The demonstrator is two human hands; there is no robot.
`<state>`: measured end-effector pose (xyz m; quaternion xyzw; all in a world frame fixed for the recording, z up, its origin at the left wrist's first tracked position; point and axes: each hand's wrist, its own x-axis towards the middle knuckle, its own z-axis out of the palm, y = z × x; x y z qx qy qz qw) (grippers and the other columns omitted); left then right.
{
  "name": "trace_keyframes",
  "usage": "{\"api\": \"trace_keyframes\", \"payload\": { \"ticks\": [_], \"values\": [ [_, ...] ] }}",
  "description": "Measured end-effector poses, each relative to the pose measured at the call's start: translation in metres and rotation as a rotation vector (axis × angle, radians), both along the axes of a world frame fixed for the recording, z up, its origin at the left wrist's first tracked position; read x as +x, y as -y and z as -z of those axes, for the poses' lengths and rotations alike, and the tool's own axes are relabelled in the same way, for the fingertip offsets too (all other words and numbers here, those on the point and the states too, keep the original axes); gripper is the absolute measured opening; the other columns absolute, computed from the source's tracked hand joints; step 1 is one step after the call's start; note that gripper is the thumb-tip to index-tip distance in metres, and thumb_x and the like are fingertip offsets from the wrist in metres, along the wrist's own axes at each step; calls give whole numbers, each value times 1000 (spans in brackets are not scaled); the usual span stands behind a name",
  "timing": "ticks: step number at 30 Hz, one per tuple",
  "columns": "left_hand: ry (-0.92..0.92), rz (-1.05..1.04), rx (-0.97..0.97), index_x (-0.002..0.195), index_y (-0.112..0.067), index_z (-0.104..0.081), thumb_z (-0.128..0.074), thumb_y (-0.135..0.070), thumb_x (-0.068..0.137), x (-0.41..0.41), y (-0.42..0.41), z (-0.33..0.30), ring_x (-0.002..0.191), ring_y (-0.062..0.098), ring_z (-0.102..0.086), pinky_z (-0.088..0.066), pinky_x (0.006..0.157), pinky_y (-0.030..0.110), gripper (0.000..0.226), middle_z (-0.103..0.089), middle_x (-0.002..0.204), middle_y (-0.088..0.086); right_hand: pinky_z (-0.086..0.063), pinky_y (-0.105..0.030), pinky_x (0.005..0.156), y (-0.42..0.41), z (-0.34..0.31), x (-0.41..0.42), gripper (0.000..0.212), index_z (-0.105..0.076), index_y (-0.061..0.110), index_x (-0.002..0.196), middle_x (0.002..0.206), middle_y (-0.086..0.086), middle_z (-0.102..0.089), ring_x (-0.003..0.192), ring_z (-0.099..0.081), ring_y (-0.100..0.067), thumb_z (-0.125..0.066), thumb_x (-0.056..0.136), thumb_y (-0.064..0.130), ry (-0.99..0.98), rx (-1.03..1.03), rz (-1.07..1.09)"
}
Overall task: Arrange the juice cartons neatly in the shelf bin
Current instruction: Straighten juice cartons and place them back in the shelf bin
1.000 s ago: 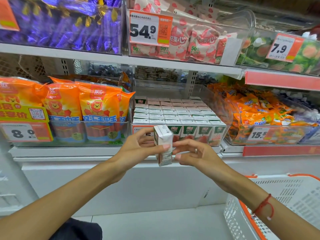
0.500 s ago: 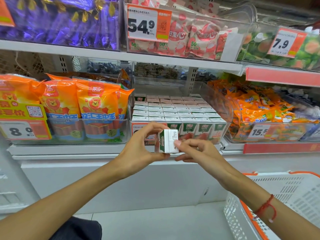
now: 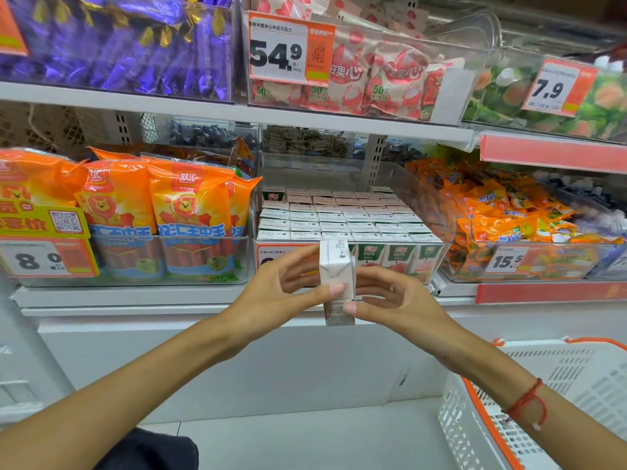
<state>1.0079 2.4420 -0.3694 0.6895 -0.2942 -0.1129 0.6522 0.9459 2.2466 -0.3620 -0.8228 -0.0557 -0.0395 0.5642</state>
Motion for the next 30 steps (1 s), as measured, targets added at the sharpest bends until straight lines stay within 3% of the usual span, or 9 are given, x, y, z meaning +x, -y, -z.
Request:
{"api": "trace_keyframes", "payload": {
  "ticks": [4, 7, 9, 11, 14, 19, 23, 27, 30],
  "values": [
    [-67, -90, -52, 111, -41, -65, -69, -46, 75, -4, 4, 3, 102, -6, -65, -52, 82, 11, 36, -71, 111, -21, -55, -18, 73, -10, 1, 2, 45, -71, 22, 99, 87, 7, -74, 81, -70, -9, -82, 61, 45, 38, 47, 142],
    [-142, -211, -85, 95, -38, -70, -72, -38, 81, -5, 10, 8, 90, 1, -70, -56, 69, 15, 14, -75, 95, -14, -56, -21, 65, -20, 7, 7, 41, -70, 20, 88, 73, 7, -72, 69, -69, -10, -89, 60, 43, 111, -43, 333],
    [-180, -241, -88, 93, -36, -70, -76, -33, 80, -5, 12, 10, 86, 3, -71, -55, 64, 15, 14, -76, 89, -13, -55, -21, 63, -24, 11, 11, 45, -66, 21, 86, 71, 8, -71, 66, -66, -6, -88, 56, 46, 131, -145, 368],
    [-201, -236, -81, 100, -32, -70, -75, -30, 82, -3, 9, 9, 84, 3, -72, -54, 64, 12, 18, -76, 88, -12, -55, -22, 68, -21, 10, 13, 47, -66, 20, 89, 79, 6, -71, 73, -66, -7, -85, 59, 51, 65, -156, 324],
    [-242, -173, -47, 116, -26, -67, -70, -31, 87, 3, 0, 3, 90, 5, -72, -57, 76, 17, 30, -76, 97, -9, -55, -20, 80, -8, 4, 11, 46, -70, 23, 100, 98, 1, -72, 87, -68, -6, -74, 67, 53, -144, 39, 142],
    [-269, -66, -15, 111, -30, -66, -64, -33, 91, 7, -6, -1, 95, 6, -71, -56, 79, 15, 21, -76, 101, -8, -51, -28, 98, -5, 6, 6, 36, -63, 20, 125, 118, 2, -71, 111, -65, -10, -67, 89, 21, -290, 200, -108],
    [-258, -189, -18, 117, -24, -67, -64, -27, 92, 8, -2, 4, 91, 5, -72, -57, 79, 20, 25, -76, 97, -7, -56, -23, 84, -14, 9, 7, 26, -72, 28, 103, 100, 1, -73, 92, -70, -10, -79, 79, 27, -170, 137, 84],
    [-219, -156, -3, 99, -40, -67, -62, -36, 93, 5, 6, 7, 88, -6, -69, -54, 65, 12, 9, -74, 91, -21, -52, -16, 65, -27, 11, 7, 38, -68, 28, 94, 80, 12, -71, 71, -66, -3, -89, 64, 34, 75, -136, 301],
    [-146, -143, 8, 92, -47, -65, -72, -36, 84, 4, 9, 6, 86, -8, -68, -54, 65, 10, 15, -73, 90, -25, -49, -14, 58, -39, 13, 3, 42, -59, 35, 89, 74, 22, -65, 68, -61, 3, -88, 60, 43, 259, -361, 345]
  ]
}}
